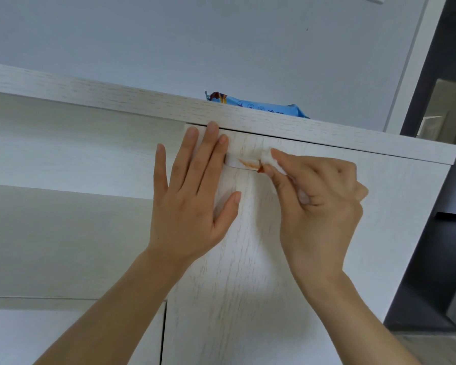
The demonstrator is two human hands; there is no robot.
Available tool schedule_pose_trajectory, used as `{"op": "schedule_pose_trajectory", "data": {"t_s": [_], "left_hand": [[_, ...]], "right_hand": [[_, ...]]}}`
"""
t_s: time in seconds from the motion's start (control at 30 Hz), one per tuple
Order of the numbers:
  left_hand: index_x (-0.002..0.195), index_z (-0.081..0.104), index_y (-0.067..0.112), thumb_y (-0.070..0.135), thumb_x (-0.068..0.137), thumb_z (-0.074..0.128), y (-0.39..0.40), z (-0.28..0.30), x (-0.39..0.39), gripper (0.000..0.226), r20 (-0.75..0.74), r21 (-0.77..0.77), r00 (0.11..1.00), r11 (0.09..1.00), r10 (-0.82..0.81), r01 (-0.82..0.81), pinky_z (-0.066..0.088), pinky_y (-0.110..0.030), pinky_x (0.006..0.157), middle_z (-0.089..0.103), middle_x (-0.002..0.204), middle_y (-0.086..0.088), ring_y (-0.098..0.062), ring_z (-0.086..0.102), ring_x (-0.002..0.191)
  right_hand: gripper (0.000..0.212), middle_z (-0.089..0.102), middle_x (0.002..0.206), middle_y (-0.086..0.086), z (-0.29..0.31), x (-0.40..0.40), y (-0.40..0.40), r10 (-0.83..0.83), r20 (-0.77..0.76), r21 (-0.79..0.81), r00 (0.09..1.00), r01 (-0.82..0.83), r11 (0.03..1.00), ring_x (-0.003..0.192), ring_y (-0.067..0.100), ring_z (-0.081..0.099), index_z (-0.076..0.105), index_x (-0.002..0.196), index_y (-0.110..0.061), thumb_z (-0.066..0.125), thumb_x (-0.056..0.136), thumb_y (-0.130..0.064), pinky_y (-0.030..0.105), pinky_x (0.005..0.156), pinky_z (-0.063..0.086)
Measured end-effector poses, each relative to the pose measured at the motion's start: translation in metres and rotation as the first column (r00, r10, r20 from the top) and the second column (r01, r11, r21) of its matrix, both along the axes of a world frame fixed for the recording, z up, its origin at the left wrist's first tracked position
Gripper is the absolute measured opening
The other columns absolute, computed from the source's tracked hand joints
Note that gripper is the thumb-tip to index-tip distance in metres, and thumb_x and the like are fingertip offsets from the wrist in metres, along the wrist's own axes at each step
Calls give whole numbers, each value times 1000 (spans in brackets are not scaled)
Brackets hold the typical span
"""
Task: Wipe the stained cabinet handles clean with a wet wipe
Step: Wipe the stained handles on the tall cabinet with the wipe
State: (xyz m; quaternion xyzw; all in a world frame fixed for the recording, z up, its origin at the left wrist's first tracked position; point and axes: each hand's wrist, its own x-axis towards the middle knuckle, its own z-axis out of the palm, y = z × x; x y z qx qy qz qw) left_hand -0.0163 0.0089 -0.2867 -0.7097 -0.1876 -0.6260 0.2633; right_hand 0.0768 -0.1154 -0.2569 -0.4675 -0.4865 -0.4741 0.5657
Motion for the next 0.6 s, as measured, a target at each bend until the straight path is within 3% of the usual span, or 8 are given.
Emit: {"op": "schedule_pose_trajectory", "data": {"t_s": [0.2, 0.33, 0.6], "left_hand": [[144, 30, 3, 39, 97, 33, 0, 0, 0, 59, 1, 2, 1000, 1000, -7, 7, 16, -57, 114, 25, 151, -12, -28, 20, 142], [144, 29, 3, 39, 98, 32, 0, 0, -1, 59, -1, -3, 1000, 1000, -6, 6, 16, -57, 114, 24, 152, -11, -28, 20, 142], [144, 30, 4, 39, 97, 34, 1, 0, 0, 58, 4, 1, 1000, 1000, -13, 13, 17, -58, 114, 24, 151, -10, -28, 21, 142]], "right_hand": [[19, 54, 88, -19, -2, 1, 5, -53, 18, 25, 998, 53, 998, 91, 10, 47, 69, 99, -27, 71, 83, -19, 41, 83, 28], [23, 53, 85, -16, -1, 1, 3, 19, -58, 33, 998, -17, 999, 90, 4, 46, 58, 99, -32, 69, 83, -20, 43, 86, 33], [22, 64, 81, -5, 1, 2, 8, -21, 53, 35, 998, 19, 999, 81, 4, 53, 62, 105, -26, 67, 87, -15, 45, 85, 35]]}}
